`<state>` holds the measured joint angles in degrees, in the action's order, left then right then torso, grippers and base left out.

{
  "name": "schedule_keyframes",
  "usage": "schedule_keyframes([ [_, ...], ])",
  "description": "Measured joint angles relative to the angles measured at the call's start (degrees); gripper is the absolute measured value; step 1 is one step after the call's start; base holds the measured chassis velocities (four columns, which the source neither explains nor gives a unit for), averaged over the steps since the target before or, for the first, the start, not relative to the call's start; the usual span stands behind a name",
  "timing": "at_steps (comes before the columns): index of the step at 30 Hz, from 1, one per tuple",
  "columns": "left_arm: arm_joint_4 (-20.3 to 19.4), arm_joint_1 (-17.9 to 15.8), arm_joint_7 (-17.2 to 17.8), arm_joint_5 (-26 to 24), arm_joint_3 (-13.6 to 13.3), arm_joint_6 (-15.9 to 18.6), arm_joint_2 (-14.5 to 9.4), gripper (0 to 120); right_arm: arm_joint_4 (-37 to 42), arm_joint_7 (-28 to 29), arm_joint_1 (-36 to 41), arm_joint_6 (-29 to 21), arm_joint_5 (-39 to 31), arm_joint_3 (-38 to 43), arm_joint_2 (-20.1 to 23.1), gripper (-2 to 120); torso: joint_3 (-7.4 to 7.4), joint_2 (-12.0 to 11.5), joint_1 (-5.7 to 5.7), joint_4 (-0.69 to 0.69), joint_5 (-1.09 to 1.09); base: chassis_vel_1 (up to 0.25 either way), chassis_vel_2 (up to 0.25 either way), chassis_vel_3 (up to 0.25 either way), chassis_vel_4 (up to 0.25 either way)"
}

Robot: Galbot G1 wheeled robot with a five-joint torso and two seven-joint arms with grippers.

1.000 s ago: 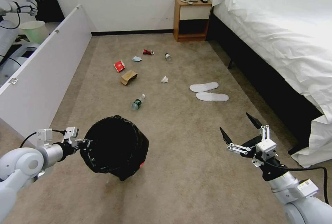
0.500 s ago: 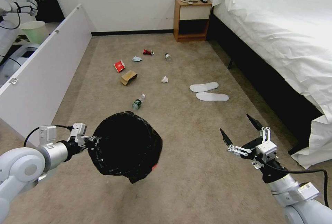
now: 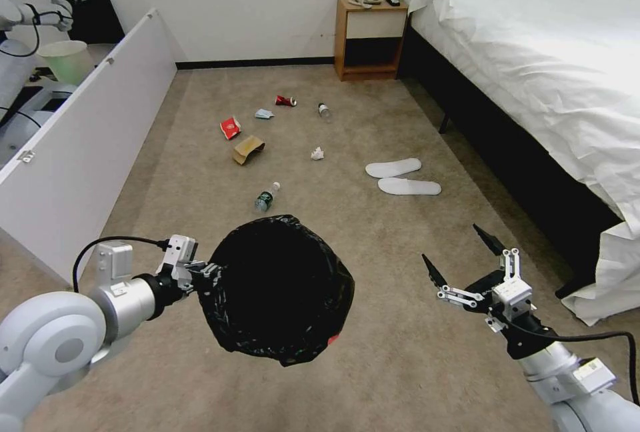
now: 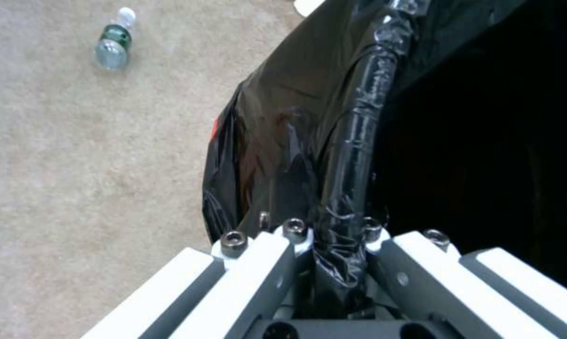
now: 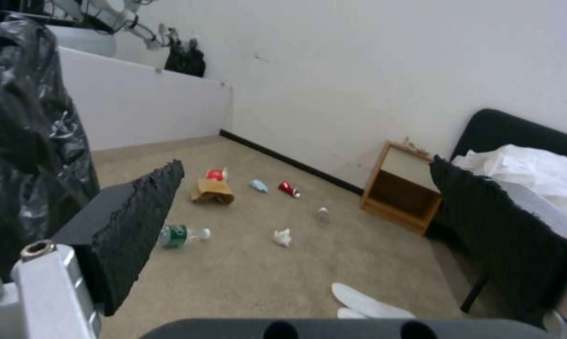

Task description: Pick up the trash bin and place the garbage on the floor into it.

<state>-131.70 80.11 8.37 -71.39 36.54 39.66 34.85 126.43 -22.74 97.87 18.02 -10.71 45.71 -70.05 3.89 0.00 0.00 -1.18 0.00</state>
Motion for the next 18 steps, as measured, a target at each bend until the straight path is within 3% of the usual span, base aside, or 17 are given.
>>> schedule_keyframes([
  [8, -1.12, -2.73, 3.7, 0.44, -1.49, 0.09, 0.21, 0, 0.11, 0.02, 0.36, 1.01, 1.31, 0.25, -1.35, 100, 0.0, 0.0, 0.0, 0.0, 0.0, 0.0, 0.0, 0.0, 0.0],
  [11, -1.71, -2.86, 5.51, 1.34, -1.84, 0.0, 2.37, 0, 0.52, 0.79, 0.24, 0.98, 1.27, 0.48, -2.68, 100, 0.0, 0.0, 0.0, -0.01, -0.01, 0.0, 0.0, 0.0, 0.0],
  [16, -2.11, -0.92, 5.56, 3.56, -1.32, -0.09, 4.7, 0, 0.75, 1.23, 0.19, 0.85, 1.11, 0.68, -3.4, 100, 0.0, 0.0, 0.0, 0.01, -0.01, 0.0, 0.0, 0.0, 0.0],
  [18, -2.81, 0.72, 4.86, 6.34, -0.75, -0.09, 7.42, 0, 0.94, 1.9, -0.02, 0.69, 0.99, 0.7, -3.95, 100, 0.0, 0.0, 0.0, 0.01, 0.0, 0.0, 0.0, 0.0, 0.0],
])
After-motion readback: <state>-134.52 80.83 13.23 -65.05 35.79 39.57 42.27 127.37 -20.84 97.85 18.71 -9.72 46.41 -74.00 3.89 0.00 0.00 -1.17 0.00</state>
